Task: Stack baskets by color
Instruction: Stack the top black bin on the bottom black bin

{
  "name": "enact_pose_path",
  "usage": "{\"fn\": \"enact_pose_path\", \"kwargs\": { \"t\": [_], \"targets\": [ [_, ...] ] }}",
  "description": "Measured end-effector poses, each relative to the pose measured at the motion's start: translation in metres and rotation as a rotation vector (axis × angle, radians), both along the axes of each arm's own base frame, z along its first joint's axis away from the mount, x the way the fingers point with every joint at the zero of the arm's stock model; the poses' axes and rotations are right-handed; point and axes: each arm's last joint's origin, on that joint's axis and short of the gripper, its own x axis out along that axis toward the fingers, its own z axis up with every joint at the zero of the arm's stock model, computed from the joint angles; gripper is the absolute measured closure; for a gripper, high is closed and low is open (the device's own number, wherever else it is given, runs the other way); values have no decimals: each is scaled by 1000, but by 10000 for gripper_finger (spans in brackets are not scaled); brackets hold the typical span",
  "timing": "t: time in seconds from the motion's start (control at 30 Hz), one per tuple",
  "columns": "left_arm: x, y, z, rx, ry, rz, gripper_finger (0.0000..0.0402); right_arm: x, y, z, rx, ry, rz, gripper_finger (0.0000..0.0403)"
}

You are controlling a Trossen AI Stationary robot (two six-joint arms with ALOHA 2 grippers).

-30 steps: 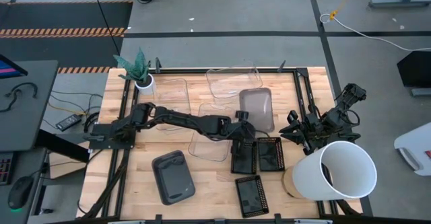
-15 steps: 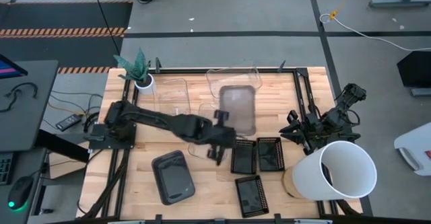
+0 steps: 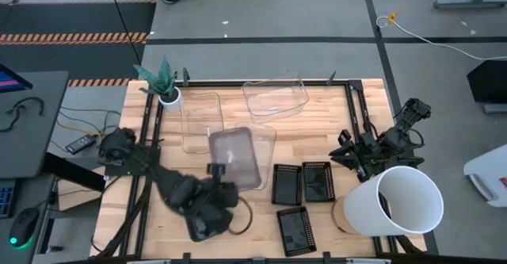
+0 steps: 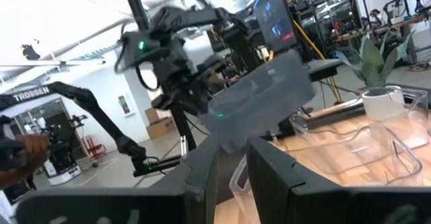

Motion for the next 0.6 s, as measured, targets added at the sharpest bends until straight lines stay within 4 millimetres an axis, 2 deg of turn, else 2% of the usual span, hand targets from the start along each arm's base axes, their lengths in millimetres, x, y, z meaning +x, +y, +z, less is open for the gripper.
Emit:
{"fn": "enact_pose_path", "kwargs": {
  "t": [0.37,0.5,0.6],
  "targets": [
    [-67,-68,-2,-202,-39,175,393,0,0,0,4,-4,0,321],
    [-85,-85,-2,-281,-44,197,393,0,0,0,4,-4,0,320],
    [-91,-96,-1,-358,-69,213,393,0,0,0,3,-4,0,320]
  ]
}}
